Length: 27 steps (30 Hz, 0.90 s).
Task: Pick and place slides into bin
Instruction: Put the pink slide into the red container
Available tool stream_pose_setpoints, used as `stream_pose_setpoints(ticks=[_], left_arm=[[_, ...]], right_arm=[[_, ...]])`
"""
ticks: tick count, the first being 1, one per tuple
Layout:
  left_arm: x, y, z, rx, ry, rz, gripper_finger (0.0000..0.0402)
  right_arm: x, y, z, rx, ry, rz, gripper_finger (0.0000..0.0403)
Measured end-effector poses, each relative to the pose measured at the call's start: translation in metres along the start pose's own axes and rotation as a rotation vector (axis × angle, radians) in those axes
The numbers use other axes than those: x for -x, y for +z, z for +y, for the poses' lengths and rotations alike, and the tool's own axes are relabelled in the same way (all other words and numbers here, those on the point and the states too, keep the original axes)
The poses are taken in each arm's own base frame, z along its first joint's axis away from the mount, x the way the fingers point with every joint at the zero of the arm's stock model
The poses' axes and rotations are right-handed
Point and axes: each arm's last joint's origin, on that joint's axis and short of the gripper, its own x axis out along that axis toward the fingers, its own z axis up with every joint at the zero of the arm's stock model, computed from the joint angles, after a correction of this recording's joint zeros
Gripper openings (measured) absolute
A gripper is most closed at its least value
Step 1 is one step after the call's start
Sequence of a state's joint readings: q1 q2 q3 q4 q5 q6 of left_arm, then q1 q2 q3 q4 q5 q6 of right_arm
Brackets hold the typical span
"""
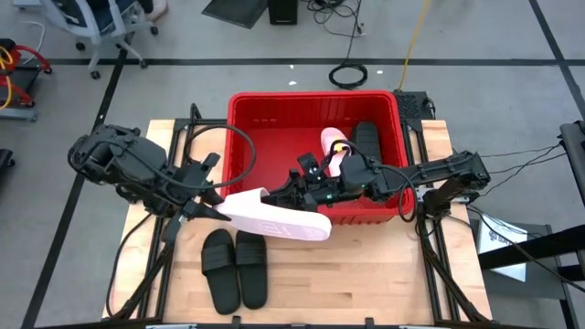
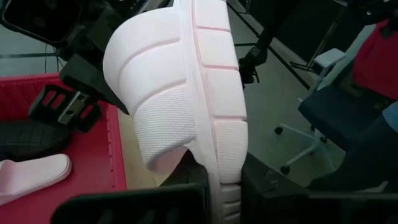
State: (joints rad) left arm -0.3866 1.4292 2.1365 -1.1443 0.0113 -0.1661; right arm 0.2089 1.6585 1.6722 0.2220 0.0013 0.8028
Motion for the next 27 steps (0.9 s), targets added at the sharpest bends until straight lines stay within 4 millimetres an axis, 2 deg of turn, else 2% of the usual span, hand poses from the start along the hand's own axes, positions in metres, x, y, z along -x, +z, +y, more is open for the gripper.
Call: stream_pose_setpoints(ticks=[7, 14, 18, 22, 27], left_arm=[[0.000, 0.000, 0.000, 0.012, 0.001, 0.001, 0.0054], [0.000, 0.000, 0.000, 0.033, 0.001, 0.002, 0.0027], [0.003, 0.000, 0.000, 0.046, 0.014, -0.008, 0.0029], [0.013, 0.000, 0.000, 0.055, 0.021, -0.037, 0.0034], [0.038, 0.002, 0.001, 0.062, 0.042, -0.125, 0.0029]], right_arm=[[0.000, 0.000, 0.000, 0.030, 0.002, -0.003, 0.0010], [0.000, 0.000, 0.001, 0.059, 0.011, -0.009, 0.0041], [0.000, 0.002, 0.002, 0.088, 0.030, -0.032, 0.0070], [0.000, 0.007, 0.002, 0.103, 0.039, -0.057, 0.0106], [0.003, 0.016, -0.002, 0.117, 0.033, -0.076, 0.0153]])
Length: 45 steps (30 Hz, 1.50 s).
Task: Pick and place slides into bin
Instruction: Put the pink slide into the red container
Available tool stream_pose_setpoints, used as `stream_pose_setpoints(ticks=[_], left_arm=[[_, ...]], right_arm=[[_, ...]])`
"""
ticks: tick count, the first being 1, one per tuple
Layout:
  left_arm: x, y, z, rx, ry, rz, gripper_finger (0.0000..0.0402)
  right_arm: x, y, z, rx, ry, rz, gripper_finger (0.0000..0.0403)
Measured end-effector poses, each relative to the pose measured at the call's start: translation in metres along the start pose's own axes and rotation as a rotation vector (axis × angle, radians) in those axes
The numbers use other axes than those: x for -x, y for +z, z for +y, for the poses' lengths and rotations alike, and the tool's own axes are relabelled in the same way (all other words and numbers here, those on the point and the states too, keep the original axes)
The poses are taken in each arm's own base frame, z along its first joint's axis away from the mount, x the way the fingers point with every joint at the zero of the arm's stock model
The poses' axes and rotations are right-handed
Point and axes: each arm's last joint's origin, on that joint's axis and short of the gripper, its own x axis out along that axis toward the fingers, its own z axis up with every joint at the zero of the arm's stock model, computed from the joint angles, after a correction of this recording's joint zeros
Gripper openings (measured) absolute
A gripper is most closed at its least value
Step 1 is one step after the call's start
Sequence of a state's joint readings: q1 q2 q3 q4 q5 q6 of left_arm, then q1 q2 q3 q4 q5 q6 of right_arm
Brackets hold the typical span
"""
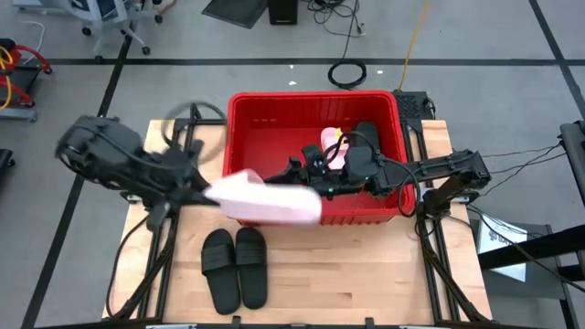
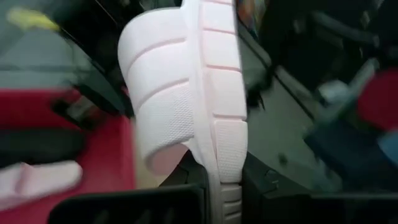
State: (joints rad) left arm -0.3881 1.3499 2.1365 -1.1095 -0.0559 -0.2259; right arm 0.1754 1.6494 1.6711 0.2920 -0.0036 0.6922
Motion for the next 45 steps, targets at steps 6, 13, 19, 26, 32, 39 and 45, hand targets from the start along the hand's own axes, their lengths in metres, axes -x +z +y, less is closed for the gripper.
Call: stream_pose_setpoints(ticks=[6, 13, 19, 26, 32, 39, 45], left_arm=[[0.033, 0.003, 0.004, 0.043, 0.069, -0.110, 0.0032], [0.051, 0.003, 0.011, 0.126, 0.244, -0.197, 0.0036], [0.047, 0.004, 0.014, 0.197, 0.384, -0.238, 0.0036], [0.034, 0.009, 0.019, 0.360, 0.589, -0.355, 0.0037], [0.017, 0.020, 0.024, 0.398, 0.699, -0.463, 0.0037], [-0.012, 0.030, 0.035, 0.394, 0.709, -0.489, 0.0037], [-0.031, 0.038, 0.048, 0.422, 0.744, -0.549, 0.0037]], right_arm=[[0.004, 0.015, -0.007, 0.018, -0.018, -0.035, 0.0192], [0.009, 0.024, -0.008, 0.179, -0.039, -0.052, 0.0205], [0.022, 0.032, -0.003, 0.373, -0.178, -0.057, 0.0197], [0.042, 0.036, 0.017, 0.620, -0.299, -0.017, 0.0198], [0.053, 0.029, 0.041, 0.921, -0.485, -0.022, 0.0206], [0.061, 0.015, 0.059, 1.159, -0.746, 0.030, 0.0209], [0.055, 0.004, 0.070, 1.463, -1.086, 0.223, 0.0226]])
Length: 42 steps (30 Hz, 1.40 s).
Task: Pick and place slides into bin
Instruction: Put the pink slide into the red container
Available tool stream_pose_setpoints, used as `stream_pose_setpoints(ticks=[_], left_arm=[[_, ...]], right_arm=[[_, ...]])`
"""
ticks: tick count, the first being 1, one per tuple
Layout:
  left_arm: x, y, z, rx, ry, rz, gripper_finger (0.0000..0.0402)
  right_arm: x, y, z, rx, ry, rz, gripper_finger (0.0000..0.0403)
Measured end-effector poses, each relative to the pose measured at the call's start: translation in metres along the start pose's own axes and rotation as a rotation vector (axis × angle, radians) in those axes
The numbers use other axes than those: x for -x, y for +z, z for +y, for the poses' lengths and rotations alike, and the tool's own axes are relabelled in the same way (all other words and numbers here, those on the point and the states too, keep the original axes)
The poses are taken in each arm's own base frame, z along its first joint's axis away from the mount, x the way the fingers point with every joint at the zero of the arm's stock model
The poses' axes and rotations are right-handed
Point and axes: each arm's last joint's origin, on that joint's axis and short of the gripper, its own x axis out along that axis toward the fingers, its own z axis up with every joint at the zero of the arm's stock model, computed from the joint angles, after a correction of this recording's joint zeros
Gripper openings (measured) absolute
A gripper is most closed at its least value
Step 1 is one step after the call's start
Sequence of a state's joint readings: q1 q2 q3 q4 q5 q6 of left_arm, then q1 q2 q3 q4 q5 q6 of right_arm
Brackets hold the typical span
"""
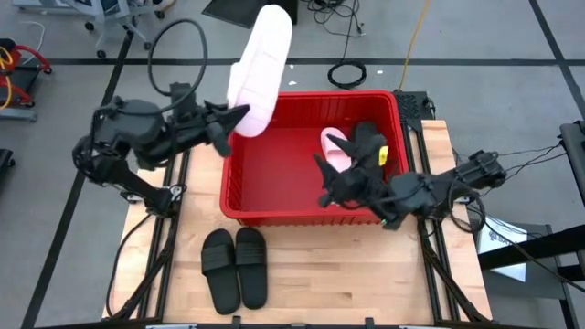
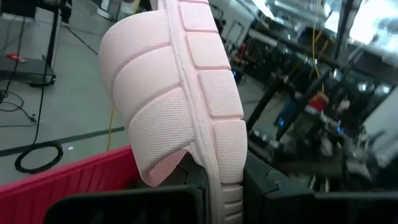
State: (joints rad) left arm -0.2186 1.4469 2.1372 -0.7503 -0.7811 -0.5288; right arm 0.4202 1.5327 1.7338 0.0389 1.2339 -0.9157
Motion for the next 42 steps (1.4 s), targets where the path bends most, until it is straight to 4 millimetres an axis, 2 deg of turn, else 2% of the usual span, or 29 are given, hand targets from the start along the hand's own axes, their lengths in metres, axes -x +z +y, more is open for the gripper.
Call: stream_pose_setpoints(ticks=[3, 10, 15, 24, 32, 42], left_arm=[[-0.015, -0.001, -0.004, 0.019, 0.000, -0.035, 0.0037], [-0.059, -0.020, -0.014, 0.028, -0.044, -0.019, 0.0037], [-0.078, -0.035, -0.016, 0.036, -0.017, 0.009, 0.0037], [-0.091, -0.041, -0.024, 0.186, -0.118, 0.027, 0.0037], [-0.100, -0.033, -0.015, 0.377, -0.185, 0.072, 0.0037], [-0.104, -0.029, -0.011, 0.440, -0.258, 0.118, 0.0037]], right_arm=[[-0.006, -0.001, 0.009, 0.185, -0.107, 0.164, 0.0232], [-0.020, -0.003, 0.026, 0.200, -0.116, 0.178, 0.0223], [-0.021, -0.001, 0.026, 0.201, -0.110, 0.155, 0.0212], [-0.021, 0.001, 0.032, 0.283, -0.077, 0.111, 0.0208], [-0.016, 0.005, 0.042, 0.468, -0.037, 0.054, 0.0194], [-0.016, 0.012, 0.029, 0.470, -0.082, 0.027, 0.0170]])
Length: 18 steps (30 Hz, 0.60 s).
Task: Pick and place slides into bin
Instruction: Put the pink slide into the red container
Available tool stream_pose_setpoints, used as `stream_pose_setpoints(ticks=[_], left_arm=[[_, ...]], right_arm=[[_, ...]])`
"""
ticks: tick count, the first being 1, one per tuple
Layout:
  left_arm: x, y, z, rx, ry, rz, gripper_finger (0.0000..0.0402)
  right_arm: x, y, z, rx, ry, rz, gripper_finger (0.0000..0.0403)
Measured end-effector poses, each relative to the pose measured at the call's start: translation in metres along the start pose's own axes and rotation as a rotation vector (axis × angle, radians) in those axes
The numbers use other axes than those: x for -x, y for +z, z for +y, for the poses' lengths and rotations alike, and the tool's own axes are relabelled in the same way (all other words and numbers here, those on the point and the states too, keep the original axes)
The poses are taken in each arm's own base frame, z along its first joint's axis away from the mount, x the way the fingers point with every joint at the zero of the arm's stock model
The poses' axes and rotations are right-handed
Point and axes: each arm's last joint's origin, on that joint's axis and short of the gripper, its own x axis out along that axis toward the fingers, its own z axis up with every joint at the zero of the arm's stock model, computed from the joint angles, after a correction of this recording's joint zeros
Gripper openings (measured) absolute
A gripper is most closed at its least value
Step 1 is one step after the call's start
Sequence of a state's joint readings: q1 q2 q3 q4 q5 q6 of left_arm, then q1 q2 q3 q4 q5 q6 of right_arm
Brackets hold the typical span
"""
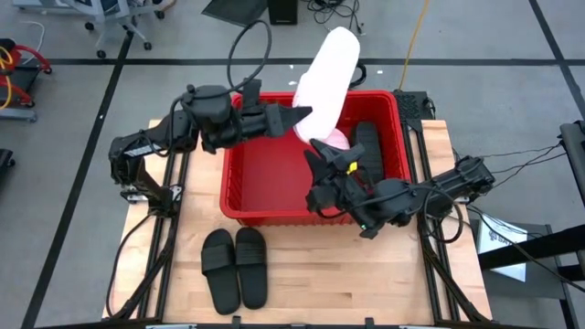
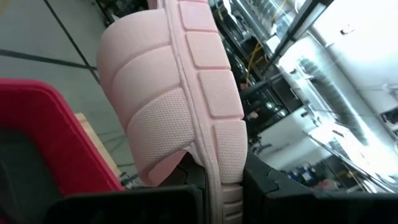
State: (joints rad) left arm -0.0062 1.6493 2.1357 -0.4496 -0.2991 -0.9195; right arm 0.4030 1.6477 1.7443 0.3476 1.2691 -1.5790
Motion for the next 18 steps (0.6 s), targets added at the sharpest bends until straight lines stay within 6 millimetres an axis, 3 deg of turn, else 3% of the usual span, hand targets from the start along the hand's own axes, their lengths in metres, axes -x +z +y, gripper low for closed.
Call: stream_pose_setpoints(ticks=[18], left_arm=[[0.0027, -0.0068, -0.0054, 0.032, -0.025, 0.036, 0.0037]], right_arm=[[-0.0082, -0.0027, -0.0024, 0.061, -0.018, 0.005, 0.0169]])
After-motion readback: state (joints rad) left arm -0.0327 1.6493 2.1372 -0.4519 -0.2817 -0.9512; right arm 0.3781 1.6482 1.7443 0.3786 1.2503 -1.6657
